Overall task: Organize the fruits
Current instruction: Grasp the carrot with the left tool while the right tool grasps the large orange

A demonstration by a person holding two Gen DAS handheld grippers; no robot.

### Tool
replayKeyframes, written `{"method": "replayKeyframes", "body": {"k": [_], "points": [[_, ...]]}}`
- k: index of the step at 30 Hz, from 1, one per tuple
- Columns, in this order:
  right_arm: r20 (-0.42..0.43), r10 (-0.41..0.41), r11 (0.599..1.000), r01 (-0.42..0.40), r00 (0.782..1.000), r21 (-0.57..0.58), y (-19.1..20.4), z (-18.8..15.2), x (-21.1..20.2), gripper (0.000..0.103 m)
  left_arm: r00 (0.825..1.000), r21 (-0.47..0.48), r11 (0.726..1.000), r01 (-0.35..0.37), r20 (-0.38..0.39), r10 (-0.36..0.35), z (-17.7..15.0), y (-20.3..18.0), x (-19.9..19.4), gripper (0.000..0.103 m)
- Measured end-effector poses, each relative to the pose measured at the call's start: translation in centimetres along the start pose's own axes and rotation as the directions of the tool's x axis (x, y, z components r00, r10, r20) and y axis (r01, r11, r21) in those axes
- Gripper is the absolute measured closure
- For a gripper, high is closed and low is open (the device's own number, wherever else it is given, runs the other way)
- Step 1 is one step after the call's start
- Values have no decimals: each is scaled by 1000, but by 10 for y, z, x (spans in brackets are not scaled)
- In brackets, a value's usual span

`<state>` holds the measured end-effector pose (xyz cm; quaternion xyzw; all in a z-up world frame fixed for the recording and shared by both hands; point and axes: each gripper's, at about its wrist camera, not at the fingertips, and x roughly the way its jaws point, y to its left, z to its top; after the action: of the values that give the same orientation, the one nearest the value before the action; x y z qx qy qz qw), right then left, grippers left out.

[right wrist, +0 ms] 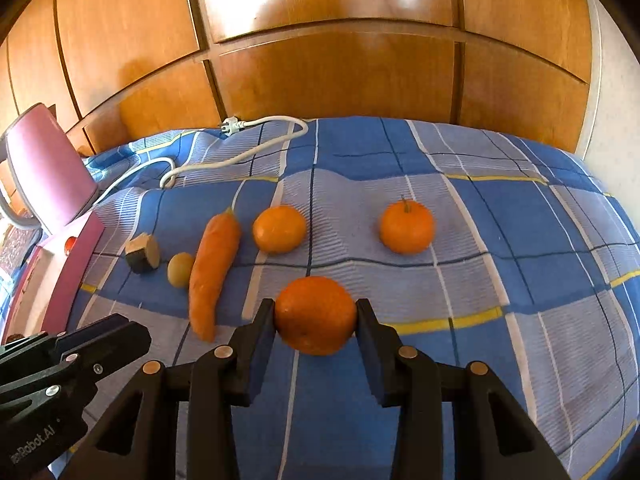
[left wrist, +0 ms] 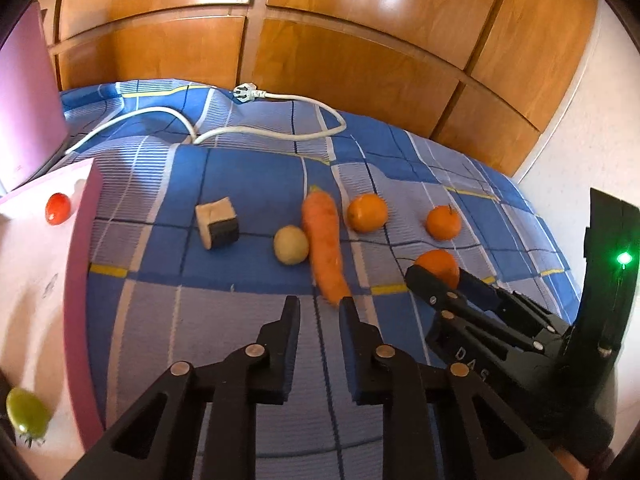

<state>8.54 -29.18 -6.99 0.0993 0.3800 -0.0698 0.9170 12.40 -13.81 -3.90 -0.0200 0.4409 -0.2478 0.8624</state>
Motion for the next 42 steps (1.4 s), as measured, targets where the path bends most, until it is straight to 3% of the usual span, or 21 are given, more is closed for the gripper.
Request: {"method": "replayKeyframes", "body": {"k": [21,28,32,42], "points": [[-47,43,999,-42,998,13,-8,19,30,63,1000,1,1000,-27,2,27,50,-9,54,86],[-48,49,999,-48,998,23,-9,21,31,63,999,25,999,-32,-15,32,56,-13,71,74],[-49,50,999,-48,998,23,-9,21,32,63,999,51,998,-45,-15,46,56,-18,78,73],[-43,54,998,-53,998,34,-11,19,28,63,999,95,995,-35,33,32,50,-24,57,74]]}}
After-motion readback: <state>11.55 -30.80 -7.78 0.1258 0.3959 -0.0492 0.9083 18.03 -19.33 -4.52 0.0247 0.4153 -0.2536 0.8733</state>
